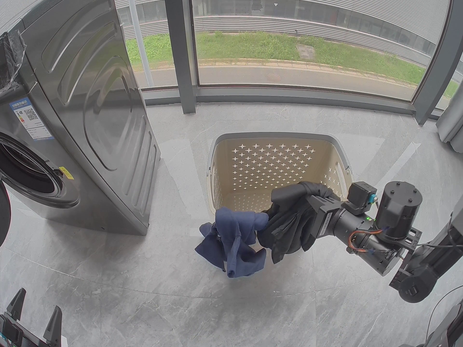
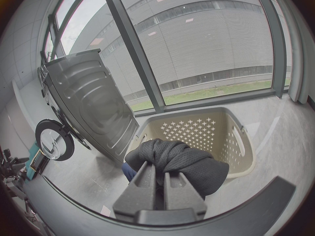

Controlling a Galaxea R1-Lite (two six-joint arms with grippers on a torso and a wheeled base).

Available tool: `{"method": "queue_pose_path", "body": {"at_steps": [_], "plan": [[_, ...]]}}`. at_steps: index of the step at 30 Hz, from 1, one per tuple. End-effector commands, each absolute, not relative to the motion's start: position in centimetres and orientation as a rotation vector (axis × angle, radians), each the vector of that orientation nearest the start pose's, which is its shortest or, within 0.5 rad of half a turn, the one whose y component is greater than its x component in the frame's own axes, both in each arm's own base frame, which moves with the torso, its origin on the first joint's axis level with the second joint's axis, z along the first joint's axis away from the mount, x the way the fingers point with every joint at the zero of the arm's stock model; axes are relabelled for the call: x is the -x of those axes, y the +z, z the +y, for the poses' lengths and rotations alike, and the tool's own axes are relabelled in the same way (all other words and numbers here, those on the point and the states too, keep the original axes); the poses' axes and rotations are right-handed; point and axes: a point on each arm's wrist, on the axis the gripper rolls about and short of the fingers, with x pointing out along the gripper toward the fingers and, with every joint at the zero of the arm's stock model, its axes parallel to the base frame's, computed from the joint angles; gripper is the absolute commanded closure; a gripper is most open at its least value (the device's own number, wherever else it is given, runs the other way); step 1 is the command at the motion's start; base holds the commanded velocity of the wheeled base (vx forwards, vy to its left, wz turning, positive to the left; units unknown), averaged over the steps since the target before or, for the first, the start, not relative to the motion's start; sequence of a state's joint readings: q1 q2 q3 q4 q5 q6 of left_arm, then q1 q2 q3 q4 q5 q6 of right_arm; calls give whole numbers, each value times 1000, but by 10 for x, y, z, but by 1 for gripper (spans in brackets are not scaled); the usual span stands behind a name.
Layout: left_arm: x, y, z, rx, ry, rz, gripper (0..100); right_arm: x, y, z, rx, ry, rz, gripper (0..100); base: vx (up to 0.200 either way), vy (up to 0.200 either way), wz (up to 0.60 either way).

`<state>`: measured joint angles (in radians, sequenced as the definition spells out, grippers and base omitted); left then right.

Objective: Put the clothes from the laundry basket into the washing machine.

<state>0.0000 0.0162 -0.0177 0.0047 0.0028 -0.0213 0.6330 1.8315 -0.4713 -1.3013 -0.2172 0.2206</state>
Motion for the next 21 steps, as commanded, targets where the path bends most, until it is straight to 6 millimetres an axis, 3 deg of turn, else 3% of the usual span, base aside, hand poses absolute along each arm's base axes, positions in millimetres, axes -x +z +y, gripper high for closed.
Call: {"method": "queue_pose_path", "body": {"at_steps": [1,21], "plan": [[23,76,0,21,2,8,0,-218,167,157,-225,431,1,100,0,0,0],[22,76,0,21,-6,15,0,-184,203,154,-245,506,-126,100,0,0,0]]}}
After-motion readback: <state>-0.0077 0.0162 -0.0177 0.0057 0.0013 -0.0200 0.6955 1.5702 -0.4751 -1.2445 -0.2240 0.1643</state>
